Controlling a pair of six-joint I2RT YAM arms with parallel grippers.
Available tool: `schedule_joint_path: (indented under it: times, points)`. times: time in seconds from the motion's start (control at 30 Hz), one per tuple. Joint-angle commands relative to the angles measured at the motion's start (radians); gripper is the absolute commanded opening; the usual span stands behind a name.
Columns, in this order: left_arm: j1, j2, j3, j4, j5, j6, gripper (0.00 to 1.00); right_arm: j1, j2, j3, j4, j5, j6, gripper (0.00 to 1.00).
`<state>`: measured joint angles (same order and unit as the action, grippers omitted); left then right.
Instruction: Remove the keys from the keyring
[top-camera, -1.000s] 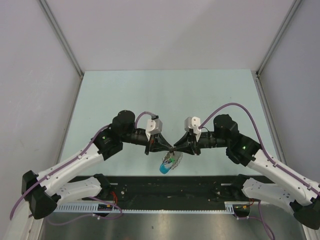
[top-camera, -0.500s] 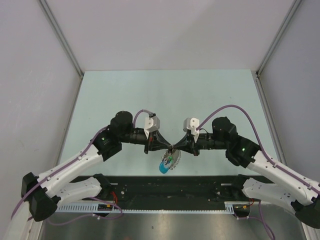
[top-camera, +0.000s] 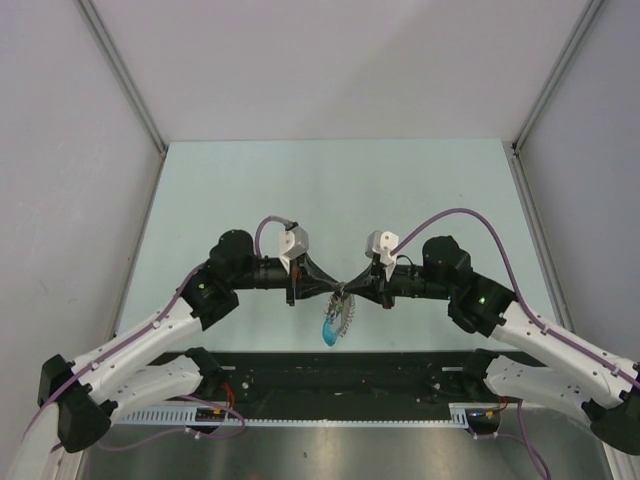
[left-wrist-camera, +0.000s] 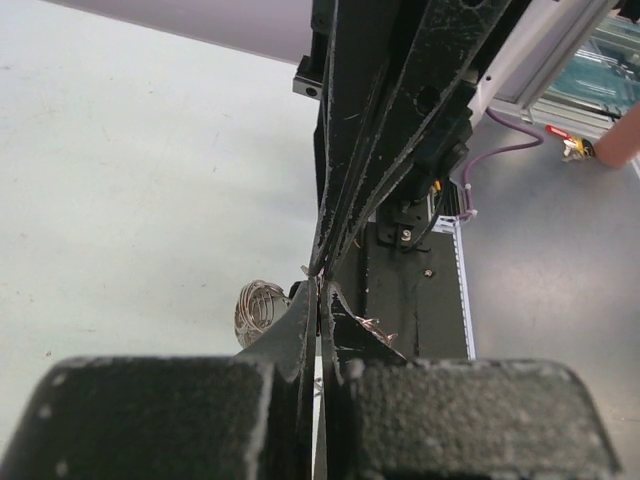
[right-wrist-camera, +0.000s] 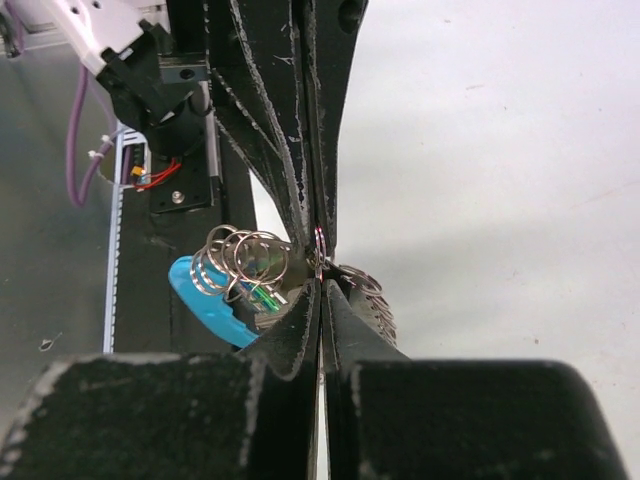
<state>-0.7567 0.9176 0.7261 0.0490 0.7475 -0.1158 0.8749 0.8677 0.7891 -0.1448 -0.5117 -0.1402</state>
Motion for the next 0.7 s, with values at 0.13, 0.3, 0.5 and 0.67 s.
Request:
schedule_joint_path:
  times: [0.13, 0.3, 0.5, 0.67]
  points:
    - [0.011, -0.039, -0.048, 0.258, -0.12, -0.196, 0.0, 0.078, 0.033, -0.04, 0.116, 0.16, 0.076, 0.0]
    - [0.011, -0.042, -0.034, 0.242, -0.166, -0.223, 0.0, 0.133, 0.036, -0.051, 0.123, 0.294, 0.056, 0.0]
    - [0.011, -0.065, -0.03, 0.207, -0.197, -0.213, 0.0, 0.167, 0.022, -0.056, 0.134, 0.387, 0.051, 0.0]
    - [0.011, -0.071, -0.043, 0.207, -0.198, -0.202, 0.0, 0.168, -0.018, -0.067, 0.189, 0.371, 0.06, 0.0]
